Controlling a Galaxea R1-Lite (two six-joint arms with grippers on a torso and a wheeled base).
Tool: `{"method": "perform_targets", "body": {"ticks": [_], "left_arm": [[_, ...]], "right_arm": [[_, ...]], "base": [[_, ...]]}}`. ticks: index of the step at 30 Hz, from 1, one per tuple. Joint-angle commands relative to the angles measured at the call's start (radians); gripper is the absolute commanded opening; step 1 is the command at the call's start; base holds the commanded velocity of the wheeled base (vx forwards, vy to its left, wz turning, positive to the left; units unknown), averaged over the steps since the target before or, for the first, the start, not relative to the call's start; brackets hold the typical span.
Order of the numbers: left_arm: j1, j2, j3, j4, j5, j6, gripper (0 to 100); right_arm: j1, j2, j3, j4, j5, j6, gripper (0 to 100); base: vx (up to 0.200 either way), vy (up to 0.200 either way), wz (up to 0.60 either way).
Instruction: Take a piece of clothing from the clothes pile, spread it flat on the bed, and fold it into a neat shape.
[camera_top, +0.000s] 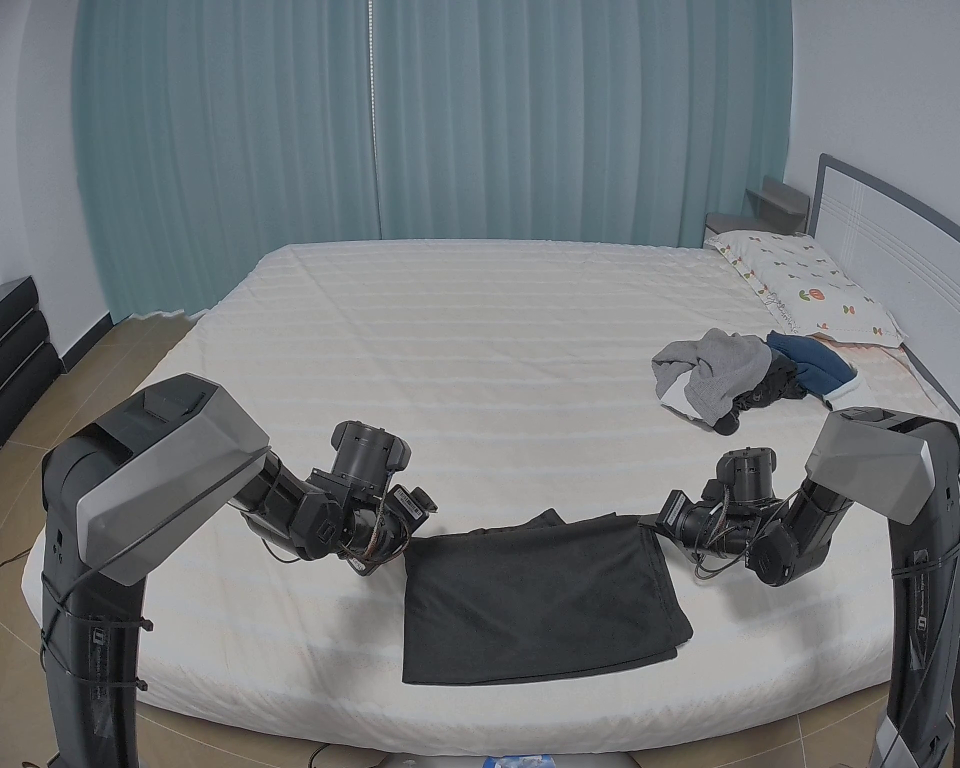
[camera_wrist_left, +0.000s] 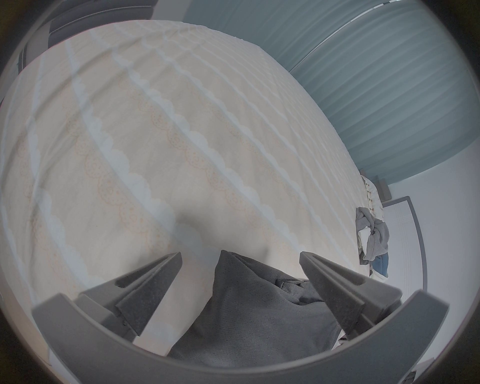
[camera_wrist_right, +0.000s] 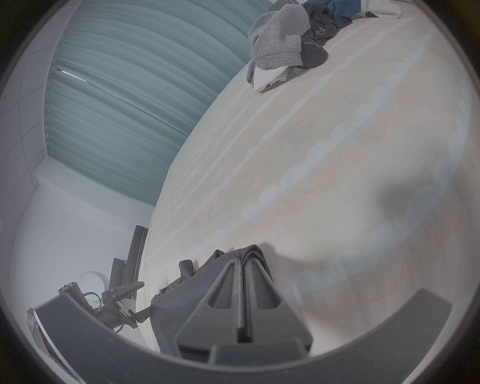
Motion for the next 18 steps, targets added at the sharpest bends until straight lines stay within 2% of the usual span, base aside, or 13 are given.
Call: {"method": "perform_targets", "body": {"ticks": [1,2,3,5,6,18], "left_arm": [[0.0,0.006,-0.003,-0.001,0.0,0.002,100],[-0.001,0.006,-0.003,-0.001,0.0,0.003,100],[-0.001,0.006,-0.007,0.001,0.0,0.003,100],[-0.001,0.006,-0.009,0.001,0.0,0.003,100],[-0.001,0.006,-0.009,0.001,0.0,0.007,0],[-0.023,0.018,-0.009,-0.001,0.008,0.037,0]], "right_arm": [[0.0,0.0,0.0,0.0,0.001,0.0,0],[0.002,0.0,0.0,0.0,0.001,0.0,0],[0.002,-0.001,0.0,-0.001,0.002,0.001,100],[0.0,-0.001,0.002,-0.001,0.002,0.001,100],[0.0,-0.003,0.002,-0.001,0.004,0.001,100],[-0.011,-0.006,0.006,-0.032,0.004,0.048,100]], "base": [[0.0,0.0,0.0],[0.0,0.0,0.0],[0.0,0.0,0.0],[0.0,0.0,0.0],[0.0,0.0,0.0],[0.0,0.0,0.0]]}}
